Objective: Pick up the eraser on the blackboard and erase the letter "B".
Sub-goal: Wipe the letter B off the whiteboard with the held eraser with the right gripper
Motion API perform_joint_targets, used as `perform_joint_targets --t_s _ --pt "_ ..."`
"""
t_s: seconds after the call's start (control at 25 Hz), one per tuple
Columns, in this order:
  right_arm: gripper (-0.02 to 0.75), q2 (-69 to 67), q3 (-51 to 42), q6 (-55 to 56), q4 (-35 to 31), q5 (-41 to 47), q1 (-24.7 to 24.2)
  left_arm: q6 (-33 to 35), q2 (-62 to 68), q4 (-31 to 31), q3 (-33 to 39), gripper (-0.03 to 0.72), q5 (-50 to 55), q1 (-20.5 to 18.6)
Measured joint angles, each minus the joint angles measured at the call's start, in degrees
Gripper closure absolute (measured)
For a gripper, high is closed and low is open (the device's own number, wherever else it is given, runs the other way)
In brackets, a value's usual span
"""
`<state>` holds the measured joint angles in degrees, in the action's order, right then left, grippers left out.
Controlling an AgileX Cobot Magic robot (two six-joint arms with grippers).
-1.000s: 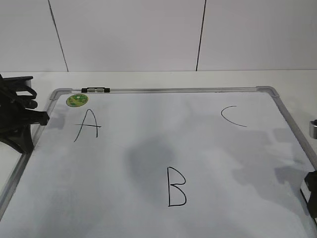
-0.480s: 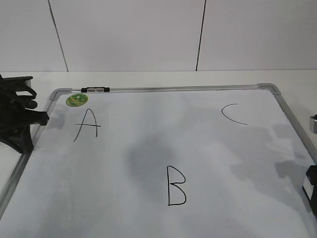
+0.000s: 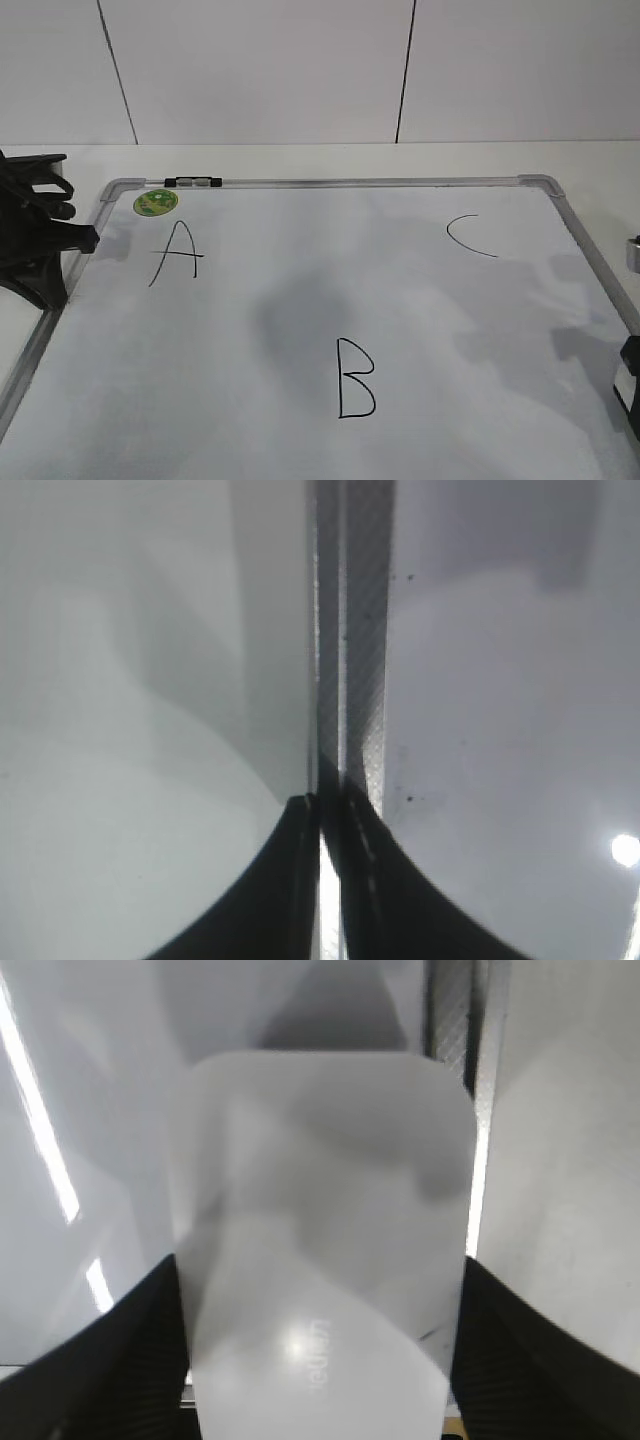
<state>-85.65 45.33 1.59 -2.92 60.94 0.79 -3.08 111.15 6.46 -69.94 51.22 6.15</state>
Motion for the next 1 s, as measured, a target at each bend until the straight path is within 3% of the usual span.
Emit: perform_joint_targets --t_s 0.28,0.64,1.0 --pt "0.200 0.0 4.2 -1.6 -2.7 2.0 1.5 0.0 0.0 0.0 0.0 0.657 0.0 0.0" --pt "0.201 -4.7 13.3 1.8 -3.1 1.2 15.3 0.0 0.0 0.0 0.0 0.657 0.1 0.0" --pt "0.201 -16.4 21.5 5.9 0.9 -1.4 23.3 0.0 0.0 0.0 0.0 0.657 0.1 0.0"
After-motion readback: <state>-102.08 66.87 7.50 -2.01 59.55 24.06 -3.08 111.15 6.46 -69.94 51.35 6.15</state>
